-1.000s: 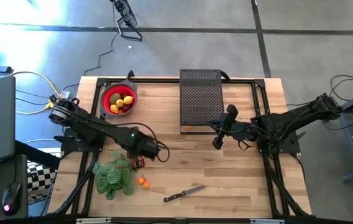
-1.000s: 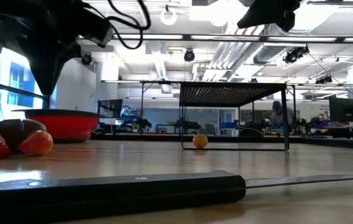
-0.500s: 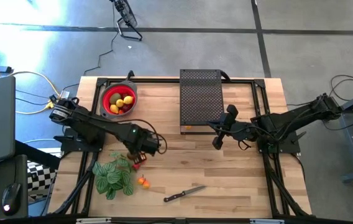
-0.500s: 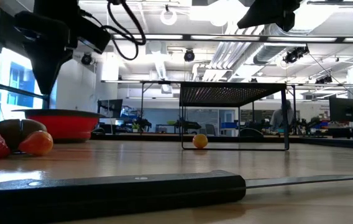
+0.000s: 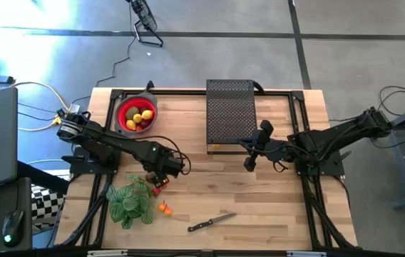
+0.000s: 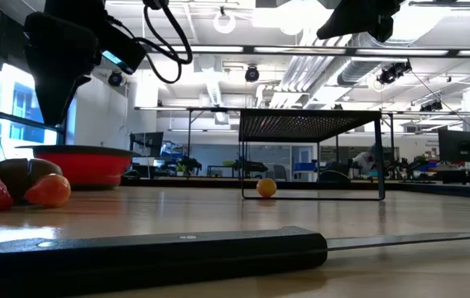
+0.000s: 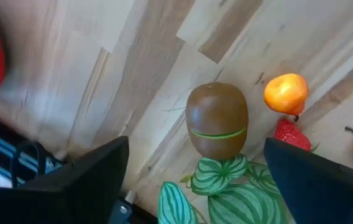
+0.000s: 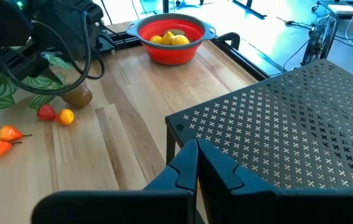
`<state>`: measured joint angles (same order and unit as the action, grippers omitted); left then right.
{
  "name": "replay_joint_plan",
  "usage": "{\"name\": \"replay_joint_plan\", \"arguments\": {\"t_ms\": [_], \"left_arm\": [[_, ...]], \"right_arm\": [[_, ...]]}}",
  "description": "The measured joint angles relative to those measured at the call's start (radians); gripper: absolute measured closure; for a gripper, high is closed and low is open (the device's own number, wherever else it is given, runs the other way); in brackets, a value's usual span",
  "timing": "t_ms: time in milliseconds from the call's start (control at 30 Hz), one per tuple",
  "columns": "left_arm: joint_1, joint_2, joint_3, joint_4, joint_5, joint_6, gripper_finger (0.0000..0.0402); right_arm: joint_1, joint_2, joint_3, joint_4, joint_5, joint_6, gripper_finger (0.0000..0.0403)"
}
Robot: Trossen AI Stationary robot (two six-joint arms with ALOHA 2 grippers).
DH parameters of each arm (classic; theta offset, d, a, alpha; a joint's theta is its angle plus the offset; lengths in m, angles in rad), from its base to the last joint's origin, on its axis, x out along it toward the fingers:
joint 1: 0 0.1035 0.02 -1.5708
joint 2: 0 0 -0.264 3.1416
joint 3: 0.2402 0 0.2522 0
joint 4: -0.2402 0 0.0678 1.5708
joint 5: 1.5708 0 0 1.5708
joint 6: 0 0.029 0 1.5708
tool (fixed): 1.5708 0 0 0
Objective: Pick & Place Fruit
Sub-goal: Put the brown kiwi into the strainer bowl
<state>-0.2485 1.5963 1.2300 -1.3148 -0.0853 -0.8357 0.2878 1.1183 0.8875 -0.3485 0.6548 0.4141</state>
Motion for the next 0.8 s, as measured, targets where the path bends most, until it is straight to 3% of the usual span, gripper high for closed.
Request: {"name": "replay_joint_plan", "arguments": {"t_ms": [167, 300, 533, 800], "left_arm": [[0.0, 0.0, -0.009, -0.024, 0.001, -0.067, 0.0024], [0.0, 0.0, -0.068, -0.003, 0.06, -0.052, 0.0023], [0.0, 0.0, -0.188, 0.163, 0.2, 0.032, 0.0023], [0.0, 0.0, -0.254, 0.321, 0.23, 0.084, 0.0023]], "right_arm": [[0.0, 0.0, 0.0, 0.0, 0.0, 0.0, 0.04], [0.0, 0.0, 0.0, -0.001, 0.0, 0.0, 0.04], [0.0, 0.0, 0.0, -0.001, -0.002, 0.0, 0.04], [0.0, 0.0, 0.0, -0.001, -0.001, 0.001, 0.04]]}}
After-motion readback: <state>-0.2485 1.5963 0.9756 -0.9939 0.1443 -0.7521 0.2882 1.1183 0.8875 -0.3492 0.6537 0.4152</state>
